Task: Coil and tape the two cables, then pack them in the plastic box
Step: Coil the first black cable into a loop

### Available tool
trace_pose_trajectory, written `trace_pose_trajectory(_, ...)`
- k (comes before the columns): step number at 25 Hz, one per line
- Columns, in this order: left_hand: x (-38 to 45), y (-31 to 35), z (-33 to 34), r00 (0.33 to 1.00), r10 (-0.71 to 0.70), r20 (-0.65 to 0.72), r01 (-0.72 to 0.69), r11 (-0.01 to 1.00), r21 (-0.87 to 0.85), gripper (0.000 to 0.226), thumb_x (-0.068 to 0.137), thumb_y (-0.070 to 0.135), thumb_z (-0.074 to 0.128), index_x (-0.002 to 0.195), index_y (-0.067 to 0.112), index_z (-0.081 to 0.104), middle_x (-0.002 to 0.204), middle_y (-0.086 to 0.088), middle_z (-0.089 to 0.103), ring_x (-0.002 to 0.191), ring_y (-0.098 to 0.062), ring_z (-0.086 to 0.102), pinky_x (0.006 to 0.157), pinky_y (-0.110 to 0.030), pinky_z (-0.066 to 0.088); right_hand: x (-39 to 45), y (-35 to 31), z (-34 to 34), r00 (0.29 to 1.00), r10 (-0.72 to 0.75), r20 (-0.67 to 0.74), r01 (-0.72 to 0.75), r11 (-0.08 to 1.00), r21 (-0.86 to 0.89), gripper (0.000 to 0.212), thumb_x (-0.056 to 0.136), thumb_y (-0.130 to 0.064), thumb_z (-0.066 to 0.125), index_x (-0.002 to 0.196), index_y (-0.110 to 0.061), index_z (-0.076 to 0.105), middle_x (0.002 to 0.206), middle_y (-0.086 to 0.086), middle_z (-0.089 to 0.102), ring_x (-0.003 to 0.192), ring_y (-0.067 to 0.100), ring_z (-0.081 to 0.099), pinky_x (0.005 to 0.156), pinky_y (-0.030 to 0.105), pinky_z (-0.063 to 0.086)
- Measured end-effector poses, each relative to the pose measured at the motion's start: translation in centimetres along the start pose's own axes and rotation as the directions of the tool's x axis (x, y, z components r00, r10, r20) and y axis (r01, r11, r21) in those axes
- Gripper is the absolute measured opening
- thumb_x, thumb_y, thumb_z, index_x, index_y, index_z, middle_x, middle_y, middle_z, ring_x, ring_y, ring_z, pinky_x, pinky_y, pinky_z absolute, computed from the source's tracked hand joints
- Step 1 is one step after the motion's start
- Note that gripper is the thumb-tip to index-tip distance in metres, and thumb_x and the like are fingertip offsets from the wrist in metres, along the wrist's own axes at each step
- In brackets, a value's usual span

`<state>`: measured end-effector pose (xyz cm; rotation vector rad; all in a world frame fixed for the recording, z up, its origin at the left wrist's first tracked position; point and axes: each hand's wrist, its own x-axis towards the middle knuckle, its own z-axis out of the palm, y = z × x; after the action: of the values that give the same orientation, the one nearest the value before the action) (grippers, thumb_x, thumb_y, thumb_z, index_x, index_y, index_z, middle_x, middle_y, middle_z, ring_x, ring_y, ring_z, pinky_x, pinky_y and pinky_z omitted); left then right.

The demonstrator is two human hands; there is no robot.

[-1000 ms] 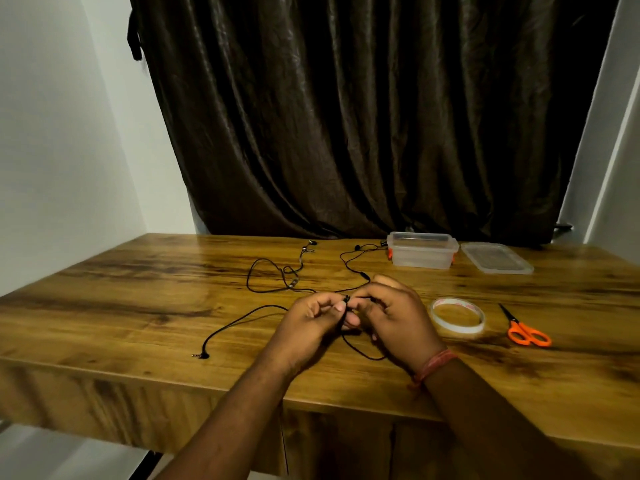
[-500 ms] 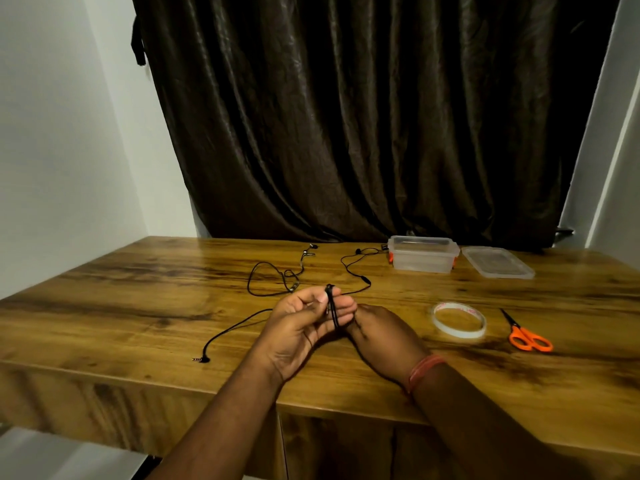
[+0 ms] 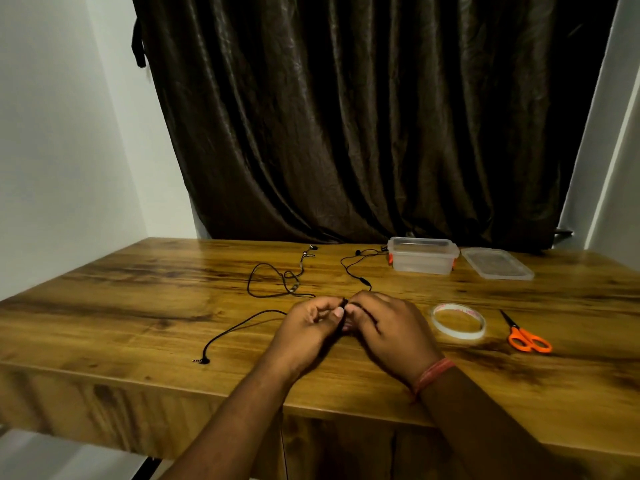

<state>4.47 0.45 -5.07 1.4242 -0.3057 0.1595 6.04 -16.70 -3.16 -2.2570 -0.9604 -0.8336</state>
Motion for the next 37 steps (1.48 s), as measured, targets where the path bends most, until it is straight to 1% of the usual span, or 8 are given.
trace_pose_trajectory(4,-0.7,0.6,0.3,0.988,-0.074,0.139,0.077,0.997,-0.019,0.023,0.089,0.01,0.056,0.105,-0.003,0.067,0.089,-0.021,0.07,0.089,-0.031,0.067,0.101,-0.06,0.045,0.0,0.4,-0.4,0.992,0.086,-0.097,-0.085,0.996,0.009,0.017,0.097,-0.039,0.044,0.093,-0.03,0.058,0.08,-0.013,0.063,0.069,0.011,0.056,0.058,0.033,0.046)
trace_pose_trajectory(8,-1.0,1.5,0.0,0.98,-0.056,0.19,0.087,0.984,-0.155,0.019,0.088,0.005,0.055,0.099,0.001,0.07,0.085,-0.017,0.072,0.084,-0.026,0.071,0.084,-0.04,0.056,0.3,0.7,0.1,0.986,0.166,-0.027,-0.165,0.986,0.029,0.014,0.099,-0.037,0.046,0.094,-0.029,0.056,0.082,-0.008,0.066,0.072,0.015,0.058,0.059,0.034,0.045)
trace_pose_trajectory(14,-0.8,2.0,-0.4,0.997,-0.005,0.071,0.029,0.938,-0.344,0.019,0.087,0.0,0.057,0.099,-0.002,0.072,0.094,-0.025,0.073,0.091,-0.031,0.073,0.08,-0.036,0.059,0.3,0.0,1.2,0.968,0.093,0.234,-0.091,0.996,-0.018,0.018,0.098,-0.027,0.044,0.11,-0.031,0.057,0.102,-0.002,0.069,0.085,0.022,0.064,0.07,0.034,0.051)
trace_pose_trajectory(19,-0.2,2.2,-0.7,0.992,0.032,-0.122,-0.084,0.891,-0.445,0.024,0.085,0.002,0.055,0.105,-0.003,0.067,0.104,-0.026,0.072,0.101,-0.033,0.071,0.082,-0.035,0.059,0.3,-0.9,0.9,0.949,-0.025,0.313,0.048,0.997,-0.066,0.025,0.103,-0.037,0.036,0.106,-0.022,0.056,0.1,0.001,0.067,0.088,0.022,0.061,0.064,0.029,0.03)
trace_pose_trajectory(22,0.3,1.5,-0.9,0.979,0.043,-0.201,-0.102,0.95,-0.294,0.021,0.094,0.002,0.053,0.11,0.001,0.065,0.108,-0.022,0.072,0.109,-0.033,0.068,0.09,-0.036,0.056,0.1,-1.1,1.0,0.949,-0.131,0.288,0.174,0.976,-0.128,0.023,0.101,-0.041,0.036,0.096,-0.026,0.052,0.09,-0.003,0.066,0.079,0.022,0.062,0.061,0.032,0.033)
trace_pose_trajectory(27,0.3,-0.2,-0.1,0.994,0.064,-0.092,-0.056,0.995,0.081,0.018,0.096,0.009,0.058,0.106,0.01,0.072,0.105,-0.016,0.074,0.107,-0.033,0.067,0.099,-0.049,0.049,0.0,-1.1,0.6,0.977,-0.134,0.163,0.158,0.977,-0.142,0.02,0.096,-0.039,0.039,0.099,-0.029,0.056,0.088,-0.007,0.068,0.072,0.017,0.062,0.057,0.03,0.038)
trace_pose_trajectory(31,0.1,-0.3,-0.2,0.999,0.043,-0.002,-0.042,0.991,0.13,0.021,0.09,0.024,0.06,0.102,0.011,0.072,0.103,-0.02,0.071,0.105,-0.04,0.064,0.103,-0.063,0.042,0.0,-0.4,0.0,0.999,-0.009,0.042,0.011,0.999,-0.048,0.012,0.095,-0.036,0.046,0.091,-0.028,0.054,0.082,-0.01,0.062,0.07,0.014,0.057,0.059,0.034,0.045)
trace_pose_trajectory(37,-0.5,0.2,0.3,0.988,-0.05,0.145,0.042,0.997,0.058,0.018,0.09,0.015,0.056,0.092,0.01,0.073,0.083,-0.018,0.069,0.089,-0.035,0.065,0.101,-0.064,0.044,0.2,0.6,0.1,0.993,0.104,-0.048,-0.103,0.994,0.027,0.007,0.097,-0.031,0.05,0.092,-0.028,0.053,0.085,-0.013,0.057,0.073,0.011,0.053,0.06,0.035,0.046)
